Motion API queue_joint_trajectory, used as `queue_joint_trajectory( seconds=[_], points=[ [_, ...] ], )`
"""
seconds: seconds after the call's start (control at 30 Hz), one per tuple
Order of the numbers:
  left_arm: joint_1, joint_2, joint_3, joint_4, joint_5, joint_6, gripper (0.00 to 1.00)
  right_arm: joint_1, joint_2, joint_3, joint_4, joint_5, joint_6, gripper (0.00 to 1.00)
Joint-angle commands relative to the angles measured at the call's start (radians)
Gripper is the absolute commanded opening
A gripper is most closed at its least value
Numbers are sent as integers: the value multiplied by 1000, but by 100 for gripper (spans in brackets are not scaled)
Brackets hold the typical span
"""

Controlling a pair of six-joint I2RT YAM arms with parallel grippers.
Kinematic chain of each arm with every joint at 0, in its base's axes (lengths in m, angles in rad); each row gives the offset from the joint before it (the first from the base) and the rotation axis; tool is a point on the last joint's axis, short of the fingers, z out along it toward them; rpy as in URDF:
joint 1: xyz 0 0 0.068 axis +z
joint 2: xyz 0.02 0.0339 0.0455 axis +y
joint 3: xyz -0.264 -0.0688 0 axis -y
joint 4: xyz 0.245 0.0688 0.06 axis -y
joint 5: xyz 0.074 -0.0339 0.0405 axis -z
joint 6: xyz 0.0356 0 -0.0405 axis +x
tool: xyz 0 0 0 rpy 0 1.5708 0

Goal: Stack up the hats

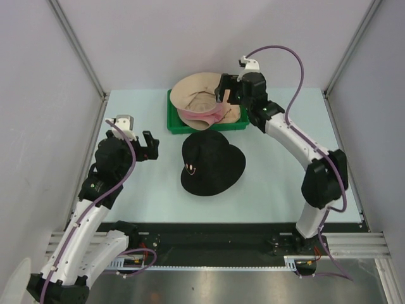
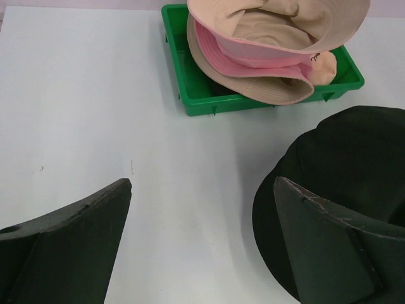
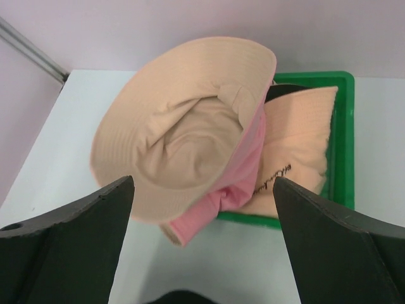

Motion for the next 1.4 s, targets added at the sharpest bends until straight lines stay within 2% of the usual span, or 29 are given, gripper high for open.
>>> queue_joint_trajectory(
  seconds=[0.0, 0.17, 0.3, 0.37, 0.4, 0.43, 0.5, 0.53, 0.6, 0.83, 0.93, 1.03, 1.17, 1.37],
  points=[
    [7, 11, 9, 12, -19, -9, 100, -29, 154, 176, 24, -50, 38, 97],
    [4, 24, 12, 7, -39, -4, 100, -35, 303, 331, -76, 56, 58, 95],
    [-8, 34, 16, 7, -51, 0, 100, -44, 366, 367, -106, 94, 70, 94],
    [-11, 40, 18, 7, -57, 2, 100, -49, 377, 376, -109, 90, 65, 87],
    [-12, 41, 20, 7, -59, 3, 100, -49, 380, 383, -99, 84, 53, 81],
    [-14, 41, 20, 7, -60, 3, 100, -55, 384, 388, -90, 61, 41, 63],
    [-14, 43, 18, 10, -62, 3, 100, -55, 392, 417, -77, 53, 9, 33],
    [-14, 43, 18, 9, -62, 3, 100, -57, 401, 432, -77, 59, 1, 12],
    [-14, 43, 18, 10, -63, 3, 100, -58, 409, 497, -86, 64, -20, 1],
    [-14, 35, 15, 15, -57, 3, 100, -63, 360, 672, -91, 131, -155, 0],
    [-14, 28, 13, 13, -54, 2, 100, -61, 315, 683, -77, 156, -217, 0],
    [-14, 20, 12, 13, -53, 2, 100, -51, 240, 648, -59, 162, -328, 0],
    [-14, 11, 9, 13, -46, 0, 100, -3, 131, 507, -33, 231, -462, 0],
    [-14, -5, 6, 12, -34, -3, 100, 170, -14, 278, 56, 379, -677, 0]
  ],
)
